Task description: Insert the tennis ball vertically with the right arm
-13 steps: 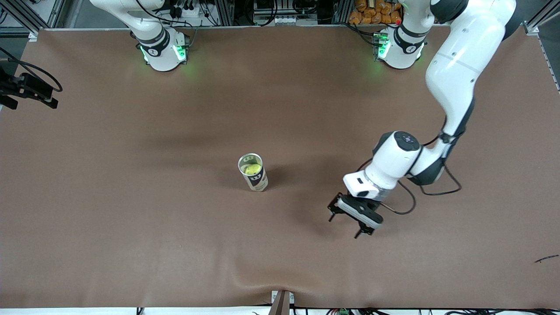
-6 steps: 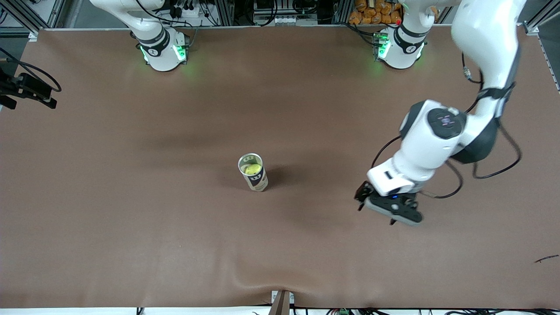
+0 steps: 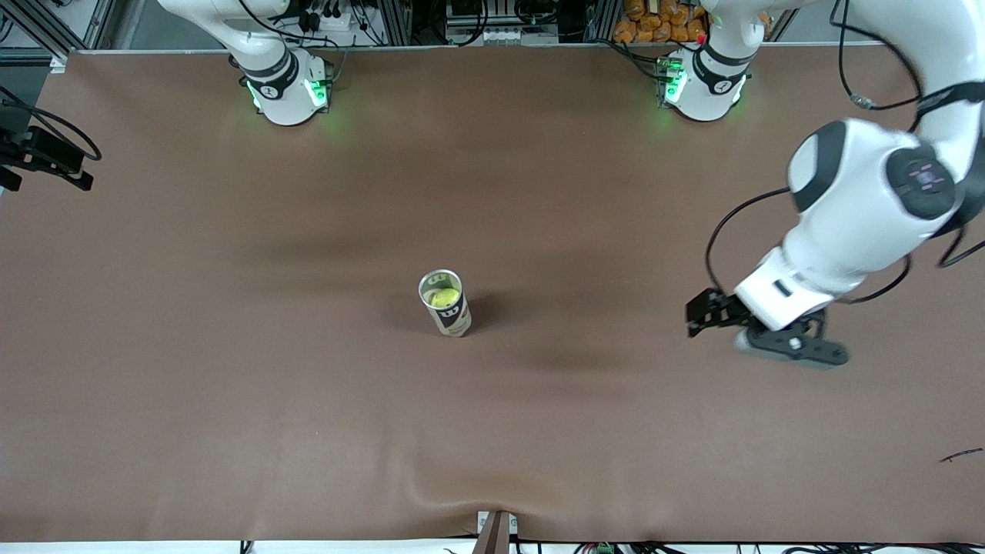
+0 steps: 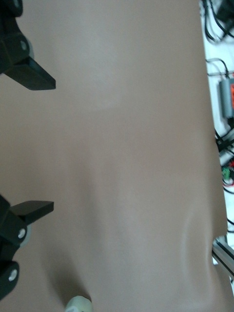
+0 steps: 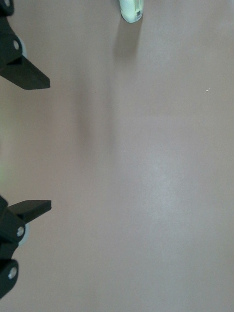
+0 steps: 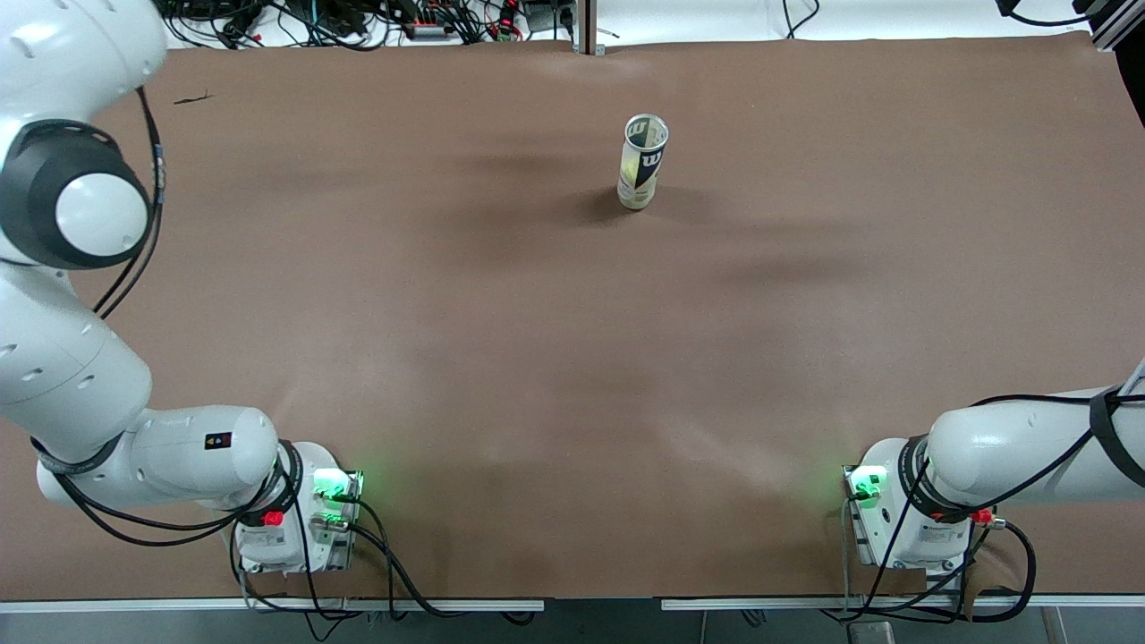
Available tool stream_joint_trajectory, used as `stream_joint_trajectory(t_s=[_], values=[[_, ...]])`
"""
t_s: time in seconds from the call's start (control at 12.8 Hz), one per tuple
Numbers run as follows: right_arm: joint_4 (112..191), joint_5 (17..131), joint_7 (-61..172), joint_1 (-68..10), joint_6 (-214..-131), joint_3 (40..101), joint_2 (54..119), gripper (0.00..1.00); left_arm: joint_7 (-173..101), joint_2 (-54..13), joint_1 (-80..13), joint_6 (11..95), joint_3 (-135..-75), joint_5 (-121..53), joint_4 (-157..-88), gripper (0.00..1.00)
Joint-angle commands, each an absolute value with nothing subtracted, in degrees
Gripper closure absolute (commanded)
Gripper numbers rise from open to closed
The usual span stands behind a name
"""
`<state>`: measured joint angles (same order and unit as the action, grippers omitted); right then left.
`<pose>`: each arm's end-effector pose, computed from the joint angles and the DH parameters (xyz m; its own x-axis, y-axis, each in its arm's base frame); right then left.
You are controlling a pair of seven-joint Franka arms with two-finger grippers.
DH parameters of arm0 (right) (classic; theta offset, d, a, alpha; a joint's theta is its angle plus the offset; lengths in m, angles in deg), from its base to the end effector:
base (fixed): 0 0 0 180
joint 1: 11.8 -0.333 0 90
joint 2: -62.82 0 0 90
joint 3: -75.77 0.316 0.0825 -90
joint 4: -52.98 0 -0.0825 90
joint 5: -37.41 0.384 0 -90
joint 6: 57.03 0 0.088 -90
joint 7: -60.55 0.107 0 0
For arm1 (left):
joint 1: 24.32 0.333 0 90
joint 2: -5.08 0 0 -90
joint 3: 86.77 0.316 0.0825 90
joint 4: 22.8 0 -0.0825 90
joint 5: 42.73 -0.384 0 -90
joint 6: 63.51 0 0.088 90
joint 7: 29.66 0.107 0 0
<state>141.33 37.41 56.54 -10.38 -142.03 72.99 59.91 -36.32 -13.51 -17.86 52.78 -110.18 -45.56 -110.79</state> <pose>0.5283 -0.0396 0.6578 1.0000 -0.0032 -0.0075 -0.0033 -1.0000 -0.0030 0.6524 -0.1601 0.5003 0.9711 -0.1527 0.1835 -0.1732 -0.9797 0.1012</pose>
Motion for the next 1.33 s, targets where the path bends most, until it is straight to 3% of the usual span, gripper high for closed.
stream_joint_trajectory(t_s=[0.0, 0.31, 0.62, 1.25], values=[[140.52, 36.71, 56.51, -8.99, -141.76, 73.84, 60.00, 0.00, -37.22, -8.21, -16.41, 43.84, -110.06, -44.22, -110.09, 0.00], [140.60, 37.49, 57.64, -7.15, -142.11, 73.84, 60.18, 0.00, -36.25, -4.08, -13.25, 35.28, -109.45, -44.66, -107.26, 0.00], [140.43, 37.41, 67.99, -8.63, -141.58, 74.89, 60.09, 0.00, -35.28, 0.06, -22.19, 27.30, -94.97, -44.22, -107.96, 0.00], [140.43, 36.97, 61.17, -8.82, -141.49, 74.54, 60.00, 0.00, -35.10, 8.68, -25.11, 23.15, -90.20, -43.96, -114.56, 0.00]])
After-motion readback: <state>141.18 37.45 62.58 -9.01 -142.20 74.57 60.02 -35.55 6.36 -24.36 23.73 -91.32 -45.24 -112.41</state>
